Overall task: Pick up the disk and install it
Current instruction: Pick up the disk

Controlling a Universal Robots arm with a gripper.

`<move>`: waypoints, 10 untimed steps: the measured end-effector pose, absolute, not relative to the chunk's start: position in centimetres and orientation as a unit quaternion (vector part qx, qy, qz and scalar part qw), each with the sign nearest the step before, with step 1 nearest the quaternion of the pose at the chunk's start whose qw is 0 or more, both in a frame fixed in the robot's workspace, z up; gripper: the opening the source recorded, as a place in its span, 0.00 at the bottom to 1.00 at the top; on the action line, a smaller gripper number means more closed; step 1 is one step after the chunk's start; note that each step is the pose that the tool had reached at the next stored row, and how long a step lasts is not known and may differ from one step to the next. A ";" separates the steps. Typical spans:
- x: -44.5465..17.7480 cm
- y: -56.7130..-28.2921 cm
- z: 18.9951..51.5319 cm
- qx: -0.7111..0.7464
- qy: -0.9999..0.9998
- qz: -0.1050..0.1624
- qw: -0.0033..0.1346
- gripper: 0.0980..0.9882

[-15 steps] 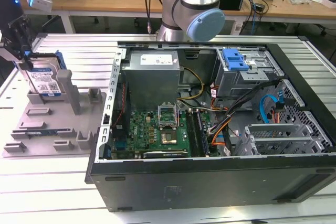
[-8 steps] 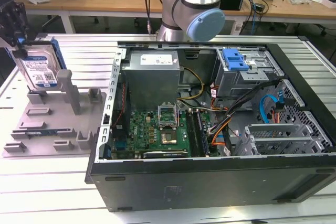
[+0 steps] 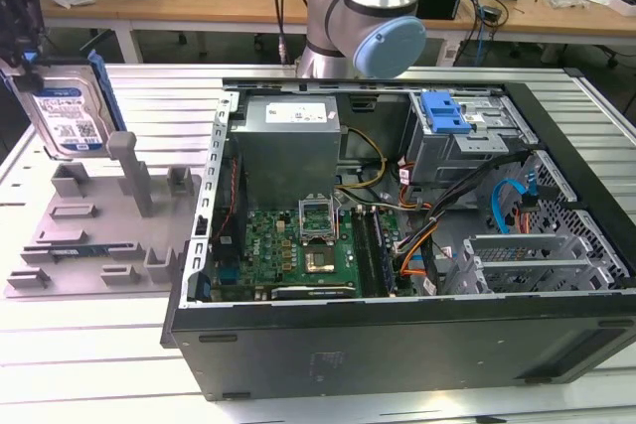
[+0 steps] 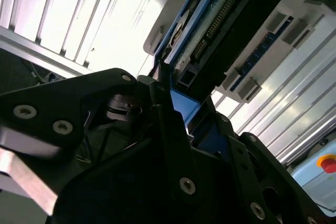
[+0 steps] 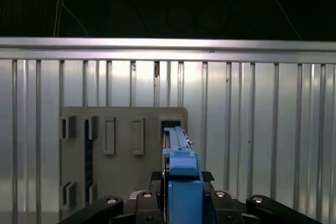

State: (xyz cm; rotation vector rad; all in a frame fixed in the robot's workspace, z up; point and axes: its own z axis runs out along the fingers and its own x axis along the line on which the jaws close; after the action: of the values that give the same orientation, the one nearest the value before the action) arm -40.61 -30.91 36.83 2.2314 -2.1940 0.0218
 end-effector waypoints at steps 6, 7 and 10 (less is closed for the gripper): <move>-40.6 -30.9 38.6 0.713 -0.701 0.006 0.005 0.30; -40.5 -30.9 38.8 0.713 -0.701 0.006 0.005 0.30; -40.5 -30.9 40.2 0.713 -0.701 0.005 0.004 0.30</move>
State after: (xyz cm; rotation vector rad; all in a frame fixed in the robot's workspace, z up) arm -40.50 -30.91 40.19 2.2344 -2.1967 0.0157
